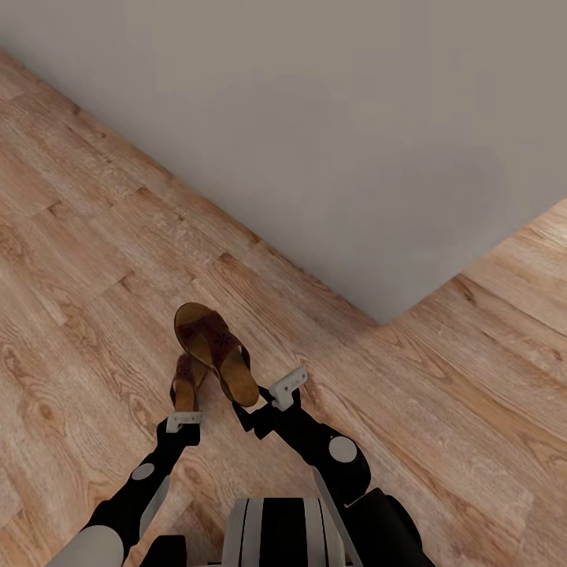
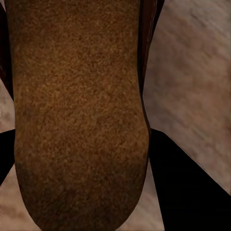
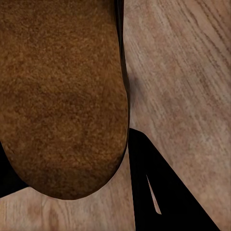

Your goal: Pick up the two gym shoes and the two sandals from the corridor floor and place them onto the hallstand (shoe rack) in the corridor, making sure they are on the rack and not on the floor. Arrange them so the two gym shoes are next to each other and the two sandals are next to each other.

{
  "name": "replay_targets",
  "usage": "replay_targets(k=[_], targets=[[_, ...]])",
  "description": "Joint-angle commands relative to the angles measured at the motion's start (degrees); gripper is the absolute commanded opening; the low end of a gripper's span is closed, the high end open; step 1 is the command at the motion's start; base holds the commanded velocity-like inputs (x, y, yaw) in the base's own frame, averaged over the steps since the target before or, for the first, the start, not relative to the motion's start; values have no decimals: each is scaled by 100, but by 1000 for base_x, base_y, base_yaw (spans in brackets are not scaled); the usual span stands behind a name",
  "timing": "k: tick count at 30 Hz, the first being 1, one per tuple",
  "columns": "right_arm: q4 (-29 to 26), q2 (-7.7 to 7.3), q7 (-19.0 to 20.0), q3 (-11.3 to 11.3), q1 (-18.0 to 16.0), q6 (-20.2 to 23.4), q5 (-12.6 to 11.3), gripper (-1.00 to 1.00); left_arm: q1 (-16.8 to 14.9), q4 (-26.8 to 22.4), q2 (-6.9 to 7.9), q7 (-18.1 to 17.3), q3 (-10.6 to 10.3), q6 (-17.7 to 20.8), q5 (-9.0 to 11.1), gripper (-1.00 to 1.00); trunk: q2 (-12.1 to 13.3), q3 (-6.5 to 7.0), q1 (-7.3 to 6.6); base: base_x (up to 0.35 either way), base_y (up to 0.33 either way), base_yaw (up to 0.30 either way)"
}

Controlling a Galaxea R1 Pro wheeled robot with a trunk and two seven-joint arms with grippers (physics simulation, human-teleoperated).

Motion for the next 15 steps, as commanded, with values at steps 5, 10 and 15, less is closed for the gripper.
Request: replay_targets(k=[5, 10, 15], targets=[[-8, 2, 22, -6, -1, 35, 29, -100, -2, -3, 0, -47, 34, -16, -27, -100, -1, -3, -1, 0, 0, 0], [-7, 2, 22, -10, -1, 35, 30, -100, -2, -8, 5, -46, 38, -16, -28, -100, -1, -3, -1, 0, 0, 0], [13, 2, 22, -7, -1, 35, 31, -100, -2, -4, 37, -52, 37, -9, -29, -100, 2, 42, -6, 0, 0, 0]])
